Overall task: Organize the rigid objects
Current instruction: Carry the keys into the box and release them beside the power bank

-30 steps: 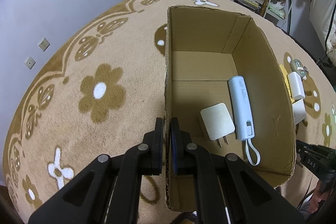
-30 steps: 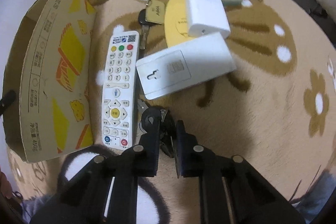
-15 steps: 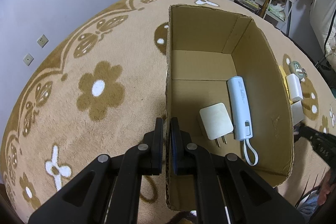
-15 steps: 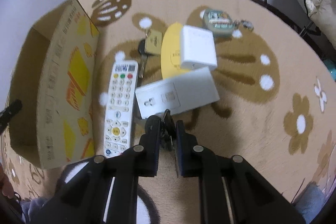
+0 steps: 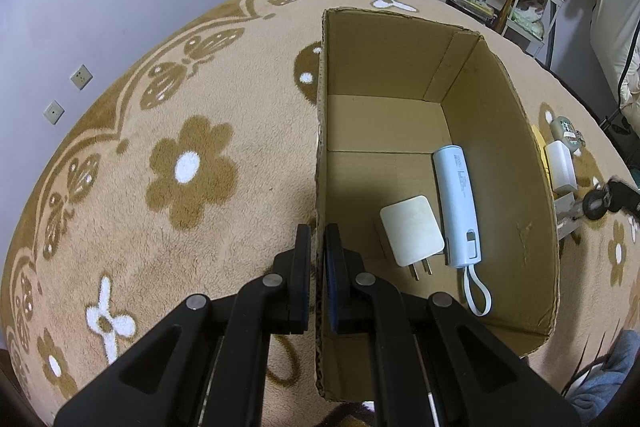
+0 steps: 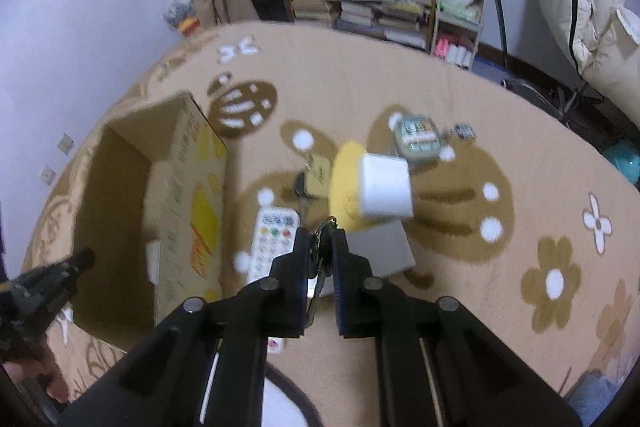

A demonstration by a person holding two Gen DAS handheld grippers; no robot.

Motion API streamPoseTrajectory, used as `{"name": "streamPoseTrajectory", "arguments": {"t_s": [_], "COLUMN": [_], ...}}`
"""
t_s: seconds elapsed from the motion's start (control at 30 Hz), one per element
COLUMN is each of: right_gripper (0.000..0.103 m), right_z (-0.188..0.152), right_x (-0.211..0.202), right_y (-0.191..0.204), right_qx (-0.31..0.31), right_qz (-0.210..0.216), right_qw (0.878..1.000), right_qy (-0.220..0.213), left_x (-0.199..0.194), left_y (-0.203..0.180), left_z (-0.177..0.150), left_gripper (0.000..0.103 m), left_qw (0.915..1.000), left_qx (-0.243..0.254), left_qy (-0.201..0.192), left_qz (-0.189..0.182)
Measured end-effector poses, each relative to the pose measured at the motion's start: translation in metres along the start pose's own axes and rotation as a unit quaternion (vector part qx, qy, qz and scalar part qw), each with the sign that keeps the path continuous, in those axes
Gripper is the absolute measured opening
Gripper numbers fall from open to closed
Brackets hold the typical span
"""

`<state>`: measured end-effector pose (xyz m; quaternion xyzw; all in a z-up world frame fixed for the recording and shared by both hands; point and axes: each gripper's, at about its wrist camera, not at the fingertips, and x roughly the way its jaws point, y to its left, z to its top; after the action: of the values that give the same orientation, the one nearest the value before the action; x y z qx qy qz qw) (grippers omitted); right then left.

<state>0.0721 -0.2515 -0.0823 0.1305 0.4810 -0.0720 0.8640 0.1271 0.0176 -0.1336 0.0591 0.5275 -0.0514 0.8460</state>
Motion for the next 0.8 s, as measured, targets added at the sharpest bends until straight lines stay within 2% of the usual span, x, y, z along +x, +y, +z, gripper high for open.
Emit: {"name": "streamPoseTrajectory", "arguments": {"t_s": [0.33, 0.6, 0.7, 0.8], "right_gripper": [0.012, 0.012, 0.012, 0.012], "right_z": [0.023, 0.026, 0.022, 0.02], "right_x": [-0.034, -0.06, -0.062, -0.059], "right_y": [0.036, 0.077, 0.092, 0.103], "right_qx": [-0.021, -0.046, -0.059, -0.071], "right_qz": [0.067, 0.121, 0.132, 0.142], "right_qw": [0.993, 0.976, 0.973, 0.973], "right_qy": [-0.094, -0.175, -0.18, -0.168], "left_x": [0.0, 0.004, 0.004, 0.005], "left_y": [0.001, -0.001, -0.002, -0.002], "left_z": [0.0, -0.001, -0.001, -0.001], "left_gripper": [0.007, 0.007, 0.007, 0.007], "left_qw": [1.0, 0.9999, 0.9999, 0.9999], "left_qx": [-0.001, 0.006, 0.007, 0.008], "left_qy": [0.001, 0.005, 0.006, 0.006], "left_qz": [-0.001, 0.007, 0.009, 0.008]}}
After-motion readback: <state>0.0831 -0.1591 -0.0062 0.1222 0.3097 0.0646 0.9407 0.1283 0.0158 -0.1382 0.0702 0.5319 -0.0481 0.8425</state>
